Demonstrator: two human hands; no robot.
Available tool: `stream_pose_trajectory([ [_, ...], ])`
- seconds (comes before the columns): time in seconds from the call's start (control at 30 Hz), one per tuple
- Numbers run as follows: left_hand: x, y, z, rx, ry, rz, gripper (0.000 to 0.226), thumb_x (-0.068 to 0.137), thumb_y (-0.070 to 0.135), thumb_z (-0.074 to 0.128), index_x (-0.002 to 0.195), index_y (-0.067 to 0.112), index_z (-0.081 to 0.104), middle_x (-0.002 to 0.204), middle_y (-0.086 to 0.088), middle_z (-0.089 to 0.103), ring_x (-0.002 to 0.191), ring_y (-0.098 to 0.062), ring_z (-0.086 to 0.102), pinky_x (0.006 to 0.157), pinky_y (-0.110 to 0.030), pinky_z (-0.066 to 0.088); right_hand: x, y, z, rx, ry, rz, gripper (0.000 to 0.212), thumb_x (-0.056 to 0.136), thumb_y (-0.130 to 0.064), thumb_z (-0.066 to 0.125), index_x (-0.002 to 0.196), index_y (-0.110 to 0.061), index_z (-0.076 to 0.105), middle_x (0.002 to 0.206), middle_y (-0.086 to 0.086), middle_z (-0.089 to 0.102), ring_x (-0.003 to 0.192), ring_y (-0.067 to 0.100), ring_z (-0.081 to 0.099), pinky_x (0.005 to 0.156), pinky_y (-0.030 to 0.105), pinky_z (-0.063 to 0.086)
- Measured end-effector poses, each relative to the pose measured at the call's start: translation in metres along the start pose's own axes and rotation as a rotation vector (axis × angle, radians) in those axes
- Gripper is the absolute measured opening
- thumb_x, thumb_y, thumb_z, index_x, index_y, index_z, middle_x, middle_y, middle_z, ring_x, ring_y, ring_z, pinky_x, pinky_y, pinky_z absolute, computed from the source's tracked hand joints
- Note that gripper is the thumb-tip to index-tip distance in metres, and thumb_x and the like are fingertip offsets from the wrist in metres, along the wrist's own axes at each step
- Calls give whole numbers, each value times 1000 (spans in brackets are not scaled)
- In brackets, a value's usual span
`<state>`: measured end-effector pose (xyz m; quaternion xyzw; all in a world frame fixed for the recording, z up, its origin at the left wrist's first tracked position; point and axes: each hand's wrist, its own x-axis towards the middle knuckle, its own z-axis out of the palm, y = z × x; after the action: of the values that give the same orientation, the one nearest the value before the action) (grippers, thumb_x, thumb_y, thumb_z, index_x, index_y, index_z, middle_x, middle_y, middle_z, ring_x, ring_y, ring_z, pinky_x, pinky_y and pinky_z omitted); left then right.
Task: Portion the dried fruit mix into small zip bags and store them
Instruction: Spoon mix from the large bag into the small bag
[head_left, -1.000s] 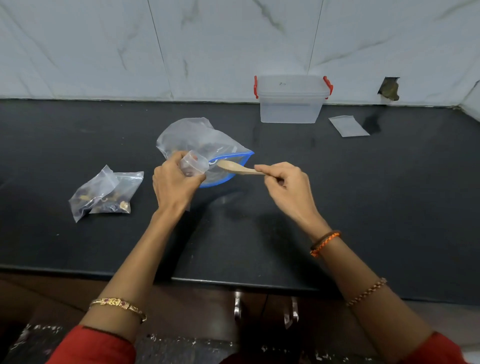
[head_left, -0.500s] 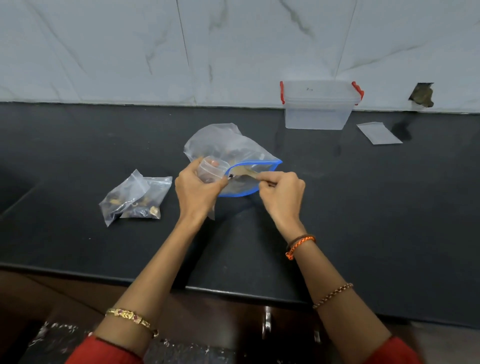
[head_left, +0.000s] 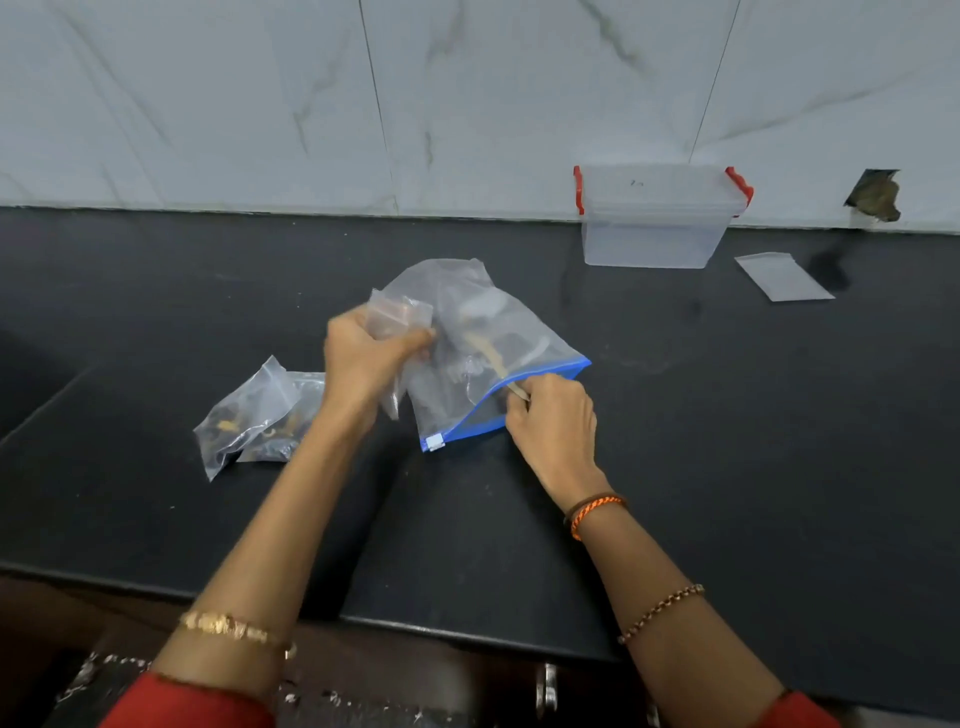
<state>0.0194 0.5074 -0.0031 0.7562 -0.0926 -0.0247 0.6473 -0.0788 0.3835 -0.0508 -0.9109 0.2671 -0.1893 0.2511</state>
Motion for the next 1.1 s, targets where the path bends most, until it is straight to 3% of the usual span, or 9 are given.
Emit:
stream_pose_trajectory([
  [0.1, 45, 19, 7, 237, 30, 99, 9, 67, 13, 71, 70, 14, 63, 76, -4, 65, 75, -23, 61, 69, -33, 51, 0, 0, 1, 82, -1, 19, 43, 88, -10, 47, 52, -12, 22, 49, -1, 27, 44, 13, 24, 44, 26, 18],
  [0.2, 88, 26, 25, 528, 7, 129, 20, 74, 15, 67, 90, 4, 61, 88, -8, 60, 82, -24, 56, 70, -31, 45, 0, -1, 1, 137, -25, 12, 44, 87, -10, 47, 51, -13, 22, 49, -2, 27, 44, 12, 23, 43, 23, 17],
  [0.3, 112, 20, 36, 729, -113, 96, 13, 77, 14, 63, 78, 4, 54, 83, -9, 54, 81, -26, 52, 66, -30, 40, 4, 1, 0, 213, -50, 29, 42, 85, -13, 50, 51, -14, 25, 49, -3, 31, 45, 11, 28, 45, 25, 22],
  [0.4, 123, 9, 42, 824, -185, 61, 29, 80, 12, 59, 61, 8, 38, 78, -11, 48, 65, -23, 47, 51, -28, 36, 9, 3, 0, 250, -44, 10, 43, 87, -13, 48, 51, -13, 24, 48, -2, 29, 45, 13, 26, 46, 28, 22],
  [0.53, 125, 4, 47, 858, -125, 69, 31, 80, 9, 57, 59, 10, 34, 68, -5, 41, 73, -26, 47, 61, -32, 37, 11, 1, 0, 203, -72, -5, 44, 91, -15, 43, 52, -13, 24, 49, -2, 29, 44, 12, 26, 44, 25, 20],
  [0.63, 118, 9, 48, 816, -61, 144, 27, 76, 5, 51, 57, 10, 32, 61, -2, 39, 69, -28, 44, 52, -29, 31, 12, 1, 0, 130, -115, 6, 43, 94, -17, 37, 53, -13, 24, 52, -1, 30, 46, 10, 26, 44, 24, 19],
  [0.83, 93, 34, 48, 717, 165, 435, 8, 76, 12, 52, 76, 4, 53, 76, -10, 51, 71, -30, 44, 60, -32, 32, 8, 0, -1, 113, -138, 10, 43, 94, -17, 37, 53, -12, 24, 53, -1, 29, 48, 9, 24, 45, 24, 19],
  [1.0, 104, 28, 54, 793, -39, 262, 13, 81, 18, 55, 81, 8, 47, 86, -9, 52, 80, -30, 47, 67, -34, 36, 7, 0, -1, 88, -141, 2, 42, 94, -17, 37, 53, -13, 24, 53, -1, 29, 47, 10, 25, 45, 25, 19],
  [1.1, 99, 22, 49, 735, 0, 260, 19, 80, 19, 57, 73, 9, 43, 85, -9, 53, 83, -32, 51, 67, -32, 35, 9, 2, -2, 116, -143, 15, 42, 94, -16, 37, 54, -12, 25, 53, -1, 30, 47, 11, 27, 45, 25, 21],
])
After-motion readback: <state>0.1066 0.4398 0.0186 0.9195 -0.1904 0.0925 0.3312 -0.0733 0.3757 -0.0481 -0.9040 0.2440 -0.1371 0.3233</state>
